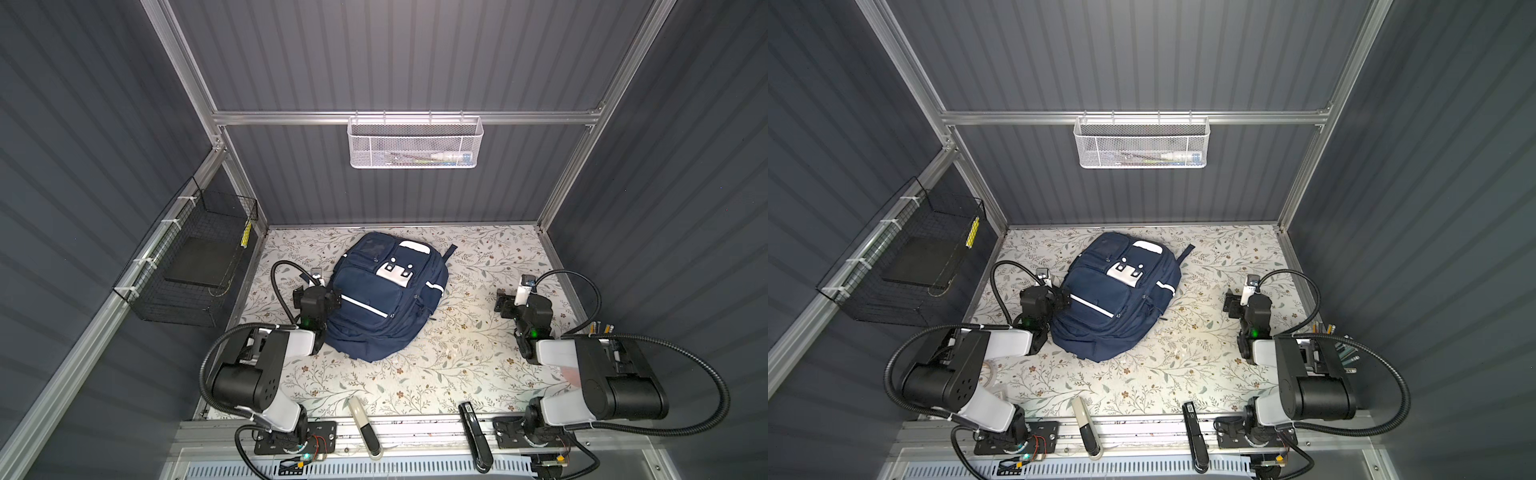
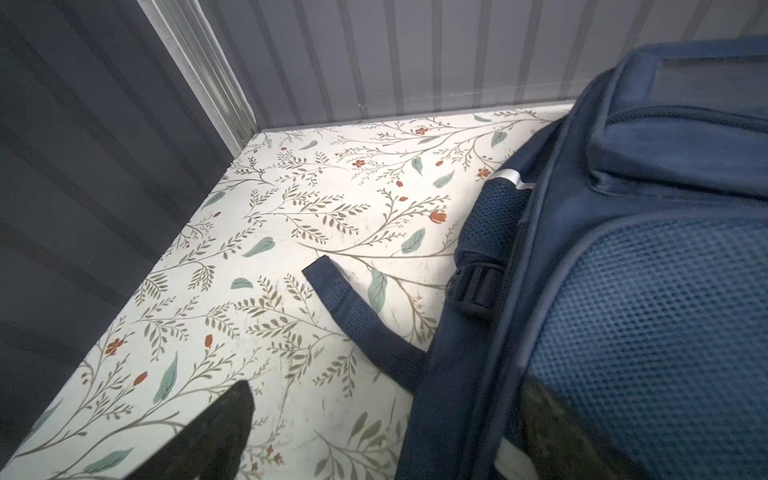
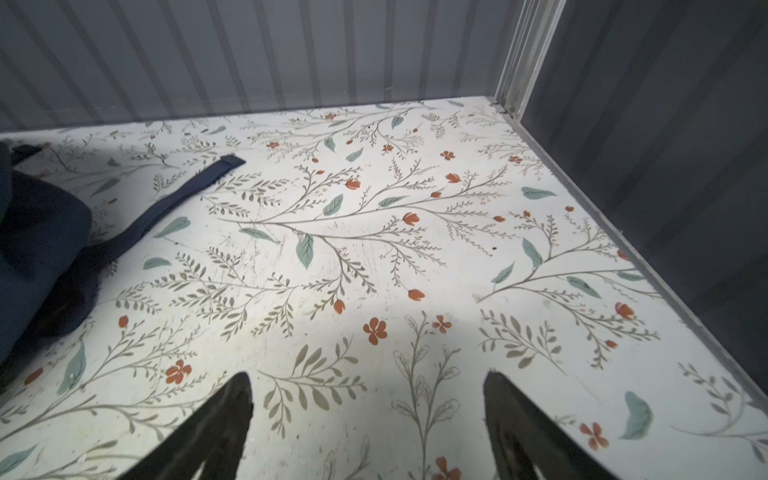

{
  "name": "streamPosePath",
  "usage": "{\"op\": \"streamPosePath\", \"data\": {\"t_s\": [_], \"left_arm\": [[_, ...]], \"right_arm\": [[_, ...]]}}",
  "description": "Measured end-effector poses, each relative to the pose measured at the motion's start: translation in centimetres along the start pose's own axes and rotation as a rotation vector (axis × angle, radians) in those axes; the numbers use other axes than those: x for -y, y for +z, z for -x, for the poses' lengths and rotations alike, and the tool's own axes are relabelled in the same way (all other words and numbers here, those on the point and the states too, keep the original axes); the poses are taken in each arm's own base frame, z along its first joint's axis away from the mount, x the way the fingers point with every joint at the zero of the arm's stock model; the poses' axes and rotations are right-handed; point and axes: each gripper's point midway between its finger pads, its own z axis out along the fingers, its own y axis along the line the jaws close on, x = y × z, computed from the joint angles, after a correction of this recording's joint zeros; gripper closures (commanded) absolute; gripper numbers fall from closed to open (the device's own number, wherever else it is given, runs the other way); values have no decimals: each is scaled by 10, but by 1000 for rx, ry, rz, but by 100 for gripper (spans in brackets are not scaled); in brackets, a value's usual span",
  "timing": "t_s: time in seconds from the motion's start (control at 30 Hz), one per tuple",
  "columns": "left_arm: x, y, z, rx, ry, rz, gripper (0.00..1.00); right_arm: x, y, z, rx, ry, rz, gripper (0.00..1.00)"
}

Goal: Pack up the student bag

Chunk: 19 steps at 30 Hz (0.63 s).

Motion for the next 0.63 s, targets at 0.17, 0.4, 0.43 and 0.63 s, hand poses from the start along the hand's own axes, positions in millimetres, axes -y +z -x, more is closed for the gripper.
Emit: {"op": "streamPosePath", "data": {"t_s": [0.17, 0.4, 0.43, 0.63], "left_arm": [[-8, 10, 0, 31, -42, -2, 0], [-11, 12, 1, 35, -60, -10, 0], [-11, 12, 1, 34, -62, -10, 0], [-11, 12, 1, 35, -63, -10, 0]], "right_arm": [[6, 1, 10, 36, 28, -26, 4], [9, 1, 13, 46, 40, -41, 1], [9, 1, 13, 47, 41, -42, 1], [9, 1, 15, 53, 43, -41, 1]]}}
